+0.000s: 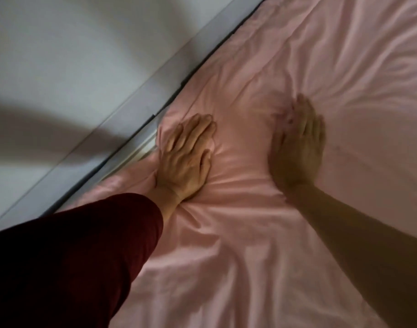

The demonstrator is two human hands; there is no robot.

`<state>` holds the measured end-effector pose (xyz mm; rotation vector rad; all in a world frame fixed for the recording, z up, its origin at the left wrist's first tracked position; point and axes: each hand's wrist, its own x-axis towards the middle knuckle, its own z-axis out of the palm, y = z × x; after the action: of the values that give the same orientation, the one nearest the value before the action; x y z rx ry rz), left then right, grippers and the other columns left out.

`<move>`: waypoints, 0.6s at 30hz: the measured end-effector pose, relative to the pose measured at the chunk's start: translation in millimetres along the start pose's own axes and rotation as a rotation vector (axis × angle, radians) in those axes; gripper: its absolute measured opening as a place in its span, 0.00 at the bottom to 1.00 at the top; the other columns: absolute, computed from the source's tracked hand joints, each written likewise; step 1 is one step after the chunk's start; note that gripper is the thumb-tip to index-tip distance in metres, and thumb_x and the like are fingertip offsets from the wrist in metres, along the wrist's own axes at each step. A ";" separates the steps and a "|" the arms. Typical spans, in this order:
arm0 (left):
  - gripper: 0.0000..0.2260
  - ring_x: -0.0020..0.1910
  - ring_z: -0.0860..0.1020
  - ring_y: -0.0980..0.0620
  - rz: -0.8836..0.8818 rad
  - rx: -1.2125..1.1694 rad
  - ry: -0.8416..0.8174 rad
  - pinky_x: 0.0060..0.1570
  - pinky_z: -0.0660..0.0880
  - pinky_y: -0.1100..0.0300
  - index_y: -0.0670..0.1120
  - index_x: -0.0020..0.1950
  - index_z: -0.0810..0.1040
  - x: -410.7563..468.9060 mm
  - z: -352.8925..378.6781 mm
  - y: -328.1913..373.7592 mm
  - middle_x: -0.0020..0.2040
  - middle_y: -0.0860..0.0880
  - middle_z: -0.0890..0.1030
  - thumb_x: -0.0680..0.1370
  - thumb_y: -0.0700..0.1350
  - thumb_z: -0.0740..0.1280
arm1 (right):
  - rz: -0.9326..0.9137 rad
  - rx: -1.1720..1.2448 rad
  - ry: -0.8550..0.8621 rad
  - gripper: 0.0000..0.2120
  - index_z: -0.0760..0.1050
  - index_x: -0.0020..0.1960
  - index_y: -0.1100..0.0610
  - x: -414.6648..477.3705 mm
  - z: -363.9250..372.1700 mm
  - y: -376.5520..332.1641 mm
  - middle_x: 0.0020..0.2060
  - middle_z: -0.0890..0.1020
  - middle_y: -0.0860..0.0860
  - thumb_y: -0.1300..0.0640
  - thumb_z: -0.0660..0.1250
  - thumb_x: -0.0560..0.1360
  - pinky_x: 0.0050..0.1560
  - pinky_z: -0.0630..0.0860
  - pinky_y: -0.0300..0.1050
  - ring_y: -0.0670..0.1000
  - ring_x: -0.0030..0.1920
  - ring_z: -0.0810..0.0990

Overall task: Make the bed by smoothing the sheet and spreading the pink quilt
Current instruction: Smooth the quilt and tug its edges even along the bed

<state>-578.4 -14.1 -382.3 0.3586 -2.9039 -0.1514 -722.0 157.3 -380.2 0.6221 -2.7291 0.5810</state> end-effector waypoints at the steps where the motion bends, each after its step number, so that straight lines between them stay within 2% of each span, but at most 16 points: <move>1: 0.22 0.76 0.58 0.52 0.004 -0.005 0.011 0.74 0.56 0.50 0.46 0.75 0.64 2.8 -0.2 -2.2 0.76 0.50 0.63 0.80 0.46 0.55 | -0.060 0.044 -0.012 0.22 0.66 0.72 0.62 -15.6 -1.1 -15.4 0.72 0.69 0.56 0.57 0.56 0.80 0.73 0.59 0.58 0.56 0.73 0.65; 3: 0.22 0.76 0.58 0.51 0.018 -0.019 0.004 0.74 0.56 0.50 0.46 0.75 0.64 3.7 -1.4 -0.9 0.75 0.50 0.63 0.81 0.46 0.54 | -0.121 0.023 -0.118 0.23 0.66 0.73 0.61 -55.4 -1.8 -49.3 0.73 0.67 0.56 0.57 0.56 0.79 0.75 0.55 0.58 0.55 0.75 0.62; 6: 0.22 0.76 0.58 0.51 0.020 -0.010 -0.006 0.74 0.56 0.50 0.45 0.75 0.63 2.4 -1.0 -0.3 0.75 0.50 0.64 0.81 0.47 0.53 | -0.072 -0.020 -0.182 0.24 0.65 0.74 0.58 -81.1 9.7 -75.0 0.75 0.63 0.55 0.54 0.54 0.80 0.75 0.52 0.59 0.54 0.77 0.58; 10: 0.22 0.76 0.58 0.52 0.020 -0.014 0.010 0.74 0.55 0.51 0.45 0.75 0.64 0.5 -1.3 -1.1 0.75 0.50 0.64 0.81 0.47 0.54 | -0.073 -0.029 -0.158 0.24 0.66 0.73 0.59 -78.7 14.8 -70.2 0.75 0.64 0.55 0.53 0.53 0.80 0.75 0.53 0.59 0.52 0.76 0.58; 15: 0.22 0.75 0.60 0.49 0.017 -0.135 0.004 0.73 0.57 0.52 0.43 0.73 0.67 -3.2 -13.3 -1.2 0.74 0.46 0.66 0.80 0.48 0.57 | -0.074 -0.003 -0.126 0.23 0.68 0.72 0.59 -79.0 13.0 -74.4 0.73 0.67 0.54 0.52 0.55 0.79 0.75 0.54 0.58 0.52 0.75 0.62; 17: 0.21 0.72 0.66 0.47 -0.093 -0.127 0.035 0.70 0.62 0.50 0.42 0.69 0.70 -11.5 -18.5 -2.8 0.71 0.45 0.70 0.78 0.46 0.54 | -0.075 -0.016 -0.108 0.23 0.69 0.71 0.58 -78.3 14.1 -73.0 0.73 0.68 0.54 0.52 0.55 0.79 0.75 0.54 0.58 0.51 0.75 0.62; 18: 0.20 0.69 0.69 0.45 -0.206 -0.098 0.072 0.66 0.65 0.50 0.43 0.67 0.72 -22.9 -22.1 -5.2 0.68 0.45 0.72 0.77 0.44 0.54 | -0.079 -0.012 -0.097 0.23 0.69 0.71 0.58 -79.6 13.4 -72.8 0.73 0.68 0.54 0.52 0.55 0.79 0.75 0.54 0.57 0.52 0.75 0.63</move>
<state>-550.6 -15.0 -365.9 0.6318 -2.7715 -0.3053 -621.6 119.1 -396.8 0.7700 -2.7808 0.5281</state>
